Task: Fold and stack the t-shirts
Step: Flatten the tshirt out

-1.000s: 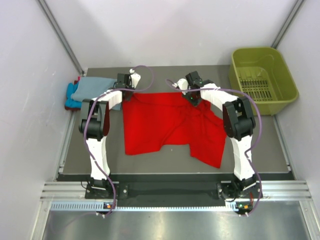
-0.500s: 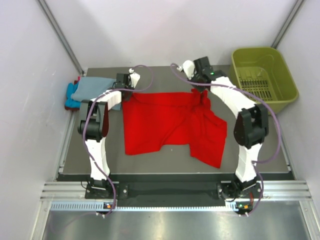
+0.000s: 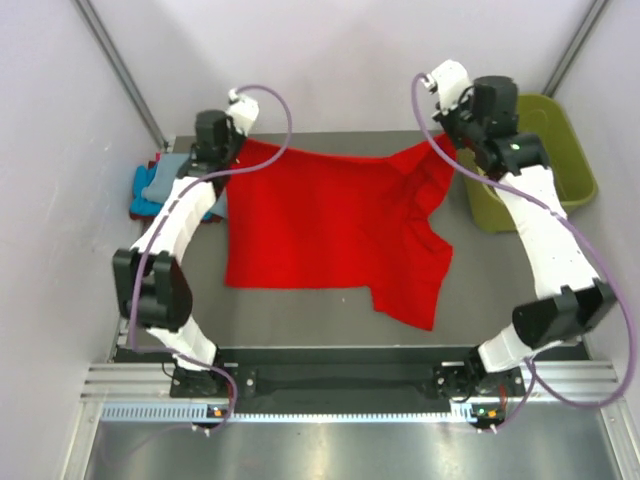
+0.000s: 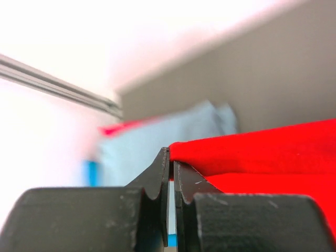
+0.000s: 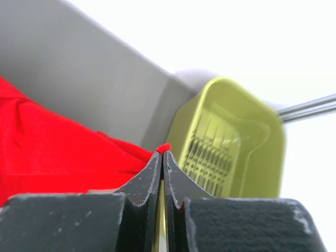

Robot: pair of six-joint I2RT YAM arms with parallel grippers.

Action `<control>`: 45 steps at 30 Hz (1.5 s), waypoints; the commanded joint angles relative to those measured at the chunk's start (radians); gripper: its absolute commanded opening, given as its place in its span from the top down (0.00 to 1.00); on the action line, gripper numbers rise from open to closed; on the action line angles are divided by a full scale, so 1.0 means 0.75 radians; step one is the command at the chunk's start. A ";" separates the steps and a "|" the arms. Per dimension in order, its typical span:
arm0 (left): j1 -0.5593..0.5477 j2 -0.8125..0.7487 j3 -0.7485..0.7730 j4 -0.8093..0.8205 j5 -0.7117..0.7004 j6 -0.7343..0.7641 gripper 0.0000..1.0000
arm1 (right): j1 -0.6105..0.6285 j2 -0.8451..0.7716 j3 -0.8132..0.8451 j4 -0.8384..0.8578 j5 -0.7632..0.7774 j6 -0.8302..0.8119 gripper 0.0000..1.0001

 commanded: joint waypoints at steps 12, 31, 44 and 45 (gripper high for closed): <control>0.006 -0.756 0.167 -0.151 0.058 0.152 1.00 | 0.009 -0.777 0.044 -0.183 -0.071 0.217 1.00; 0.006 -1.084 0.122 -0.257 0.048 0.277 1.00 | -0.098 -1.016 0.559 -0.372 0.295 -0.032 1.00; 0.006 -0.899 -0.724 -0.006 0.031 0.298 1.00 | -0.087 -1.039 -0.575 0.061 0.214 -0.110 1.00; 0.006 -0.859 -0.757 0.016 0.029 0.296 1.00 | -0.094 -1.009 -0.683 0.098 0.214 -0.126 1.00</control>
